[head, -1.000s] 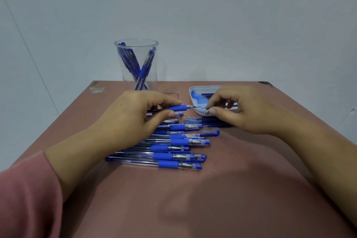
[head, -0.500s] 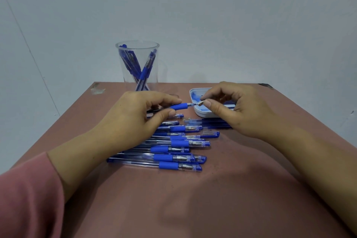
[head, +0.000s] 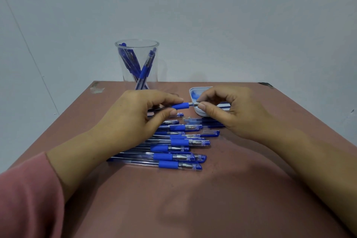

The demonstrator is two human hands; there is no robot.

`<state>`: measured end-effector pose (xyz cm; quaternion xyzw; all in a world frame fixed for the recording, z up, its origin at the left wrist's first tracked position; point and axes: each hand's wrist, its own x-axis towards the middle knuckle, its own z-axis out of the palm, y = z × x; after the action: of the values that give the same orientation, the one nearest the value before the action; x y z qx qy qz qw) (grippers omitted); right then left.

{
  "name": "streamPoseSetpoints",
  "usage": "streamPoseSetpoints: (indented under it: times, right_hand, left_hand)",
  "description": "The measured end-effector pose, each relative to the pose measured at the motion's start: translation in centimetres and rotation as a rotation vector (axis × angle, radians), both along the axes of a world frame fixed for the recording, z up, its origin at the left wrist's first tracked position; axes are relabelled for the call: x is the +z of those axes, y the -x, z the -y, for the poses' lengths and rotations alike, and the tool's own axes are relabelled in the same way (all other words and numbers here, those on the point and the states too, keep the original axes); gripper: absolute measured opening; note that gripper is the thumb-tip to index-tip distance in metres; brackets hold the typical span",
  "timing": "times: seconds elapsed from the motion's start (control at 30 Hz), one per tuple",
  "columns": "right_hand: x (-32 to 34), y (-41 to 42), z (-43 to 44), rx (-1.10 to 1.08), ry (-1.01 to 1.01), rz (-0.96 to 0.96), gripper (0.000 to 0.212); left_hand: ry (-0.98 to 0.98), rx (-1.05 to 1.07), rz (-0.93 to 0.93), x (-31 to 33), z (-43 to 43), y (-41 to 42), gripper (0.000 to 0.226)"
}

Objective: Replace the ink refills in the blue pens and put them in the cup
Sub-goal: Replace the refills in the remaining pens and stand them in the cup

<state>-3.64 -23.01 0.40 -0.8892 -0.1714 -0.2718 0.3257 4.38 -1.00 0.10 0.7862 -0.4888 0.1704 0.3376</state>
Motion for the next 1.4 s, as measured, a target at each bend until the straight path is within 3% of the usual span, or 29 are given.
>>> streamPoseSetpoints:
  times: [0.13,0.23,0.33,0.47,0.6,0.7,0.8,0.93,1.03,1.13,1.27,1.33,1.4]
  right_hand:
    - [-0.27,-0.17,0.18,-0.019,0.054,0.012,0.004]
    - [-0.29,-0.10,0.16,-0.002,0.055,0.036,0.023]
    - [-0.37,-0.36,-0.08,-0.022,0.157,0.116,0.013]
    - [-0.64,-0.50,0.11,-0.045,0.166,0.059,0.030]
    - [-0.47,-0.29,0.41,-0.008,0.142,0.050,0.034]
    - [-0.38,-0.45,0.29,-0.005,0.192,0.119,0.015]
    - [-0.45,-0.61,0.42,-0.037,0.217,0.109,0.030]
    - [-0.38,-0.36,0.61,-0.004,0.169,0.081,0.030]
    - [-0.47,-0.56,0.44,-0.005,0.219,0.147,0.013]
    - [-0.59,-0.67,0.56,-0.034,0.233,0.117,0.028]
    - [-0.42,-0.32,0.66,0.008,0.162,0.086,0.031]
    - [-0.38,-0.35,0.53,0.020,0.217,0.151,0.018]
    - [-0.36,-0.44,0.44,-0.009,0.239,0.151,0.024]
  left_hand:
    - [-0.013,-0.008,0.021,-0.03,0.00,-0.03,0.038]
    - [-0.008,-0.010,0.036,-0.11,-0.04,-0.08,0.034]
    - [-0.011,-0.015,0.045,-0.14,-0.05,-0.06,0.031]
    - [-0.021,-0.027,0.047,-0.14,-0.06,-0.05,0.033]
    - [-0.011,-0.013,0.053,-0.20,-0.10,-0.21,0.032]
    - [-0.026,-0.005,0.059,-0.27,-0.10,-0.31,0.029]
    - [-0.029,-0.009,0.059,-0.30,-0.12,-0.32,0.029]
    - [-0.019,-0.011,0.054,-0.28,-0.07,-0.28,0.030]
    - [-0.030,-0.010,0.059,-0.28,-0.12,-0.28,0.030]
    - [-0.033,-0.012,0.051,-0.29,-0.12,-0.27,0.030]
    - [-0.030,-0.005,0.050,-0.21,-0.12,-0.24,0.030]
    - [-0.031,-0.005,0.053,-0.22,-0.13,-0.19,0.030]
    - [-0.035,-0.009,0.052,-0.22,-0.10,-0.11,0.030]
